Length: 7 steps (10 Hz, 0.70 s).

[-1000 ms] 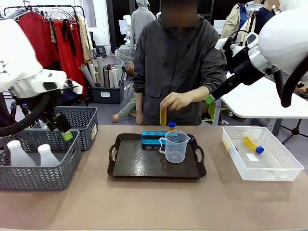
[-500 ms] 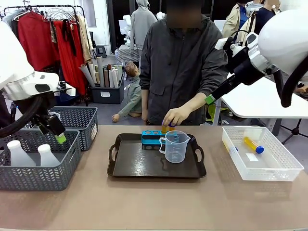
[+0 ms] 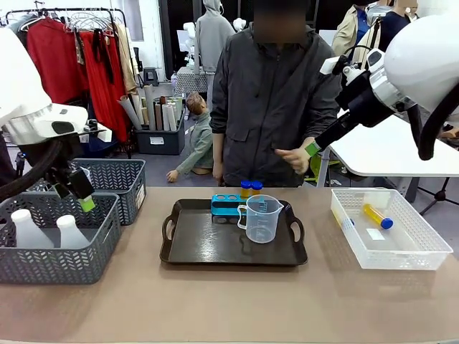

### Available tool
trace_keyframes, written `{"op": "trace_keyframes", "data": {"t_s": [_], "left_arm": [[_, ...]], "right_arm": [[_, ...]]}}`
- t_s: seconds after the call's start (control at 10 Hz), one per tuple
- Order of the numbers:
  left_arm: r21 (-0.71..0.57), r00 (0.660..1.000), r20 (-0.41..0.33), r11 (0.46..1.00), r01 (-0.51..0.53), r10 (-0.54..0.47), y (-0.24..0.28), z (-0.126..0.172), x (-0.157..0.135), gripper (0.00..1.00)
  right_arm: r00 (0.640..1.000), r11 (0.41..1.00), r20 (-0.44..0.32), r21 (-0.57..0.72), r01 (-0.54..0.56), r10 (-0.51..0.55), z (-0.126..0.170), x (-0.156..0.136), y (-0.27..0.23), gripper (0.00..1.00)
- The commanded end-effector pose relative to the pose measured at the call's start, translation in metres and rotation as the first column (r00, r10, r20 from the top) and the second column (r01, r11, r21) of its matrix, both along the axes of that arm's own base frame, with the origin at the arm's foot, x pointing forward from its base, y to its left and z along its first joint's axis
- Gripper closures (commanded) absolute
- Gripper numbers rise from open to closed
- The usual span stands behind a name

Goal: Prepare the laboratory tools.
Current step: Pick up one Small flask and place it on the Handle tray.

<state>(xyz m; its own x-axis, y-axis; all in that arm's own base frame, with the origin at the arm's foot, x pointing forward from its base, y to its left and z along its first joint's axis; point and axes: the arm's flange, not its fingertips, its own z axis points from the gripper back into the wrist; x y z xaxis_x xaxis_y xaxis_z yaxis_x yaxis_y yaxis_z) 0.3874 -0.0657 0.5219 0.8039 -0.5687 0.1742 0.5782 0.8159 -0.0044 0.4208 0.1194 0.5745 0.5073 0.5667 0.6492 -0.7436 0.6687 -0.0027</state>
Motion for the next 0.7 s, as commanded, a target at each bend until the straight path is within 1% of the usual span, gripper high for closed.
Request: {"op": "trace_keyframes", "data": {"t_s": [0.0,0.1,0.2,0.3,0.5,0.6], "left_arm": [[0.001,0.994,-0.039,0.994,-0.105,0.105,0.033,0.01,0.03,0.0],[-0.021,0.986,-0.03,0.986,-0.164,0.163,0.049,0.009,0.036,0.0],[-0.05,0.974,-0.04,0.973,-0.224,0.222,0.064,0.004,0.035,0.0],[-0.081,0.969,-0.035,0.966,-0.246,0.244,0.084,-0.004,0.041,0.0],[-0.076,0.943,-0.051,0.94,-0.333,0.33,0.121,-0.02,0.048,0.0],[-0.055,0.932,-0.079,0.932,-0.358,0.353,0.133,-0.03,0.05,0.0]], "right_arm": [[1.0,1.0,0.001,0.019,-0.008,0.008,0.0,0.001,0.0,0.0],[1.0,1.0,0.001,0.019,-0.008,0.008,0.0,0.001,0.0,0.0],[1.0,1.0,0.001,0.019,-0.008,0.008,0.0,0.001,0.0,0.0],[1.0,1.0,0.001,0.019,-0.008,0.008,0.0,0.001,0.0,0.0],[1.0,1.0,0.001,0.019,-0.008,0.008,0.0,0.001,0.0,0.0],[1.0,1.0,0.001,0.019,-0.008,0.008,0.0,0.001,0.0,0.0]]}}
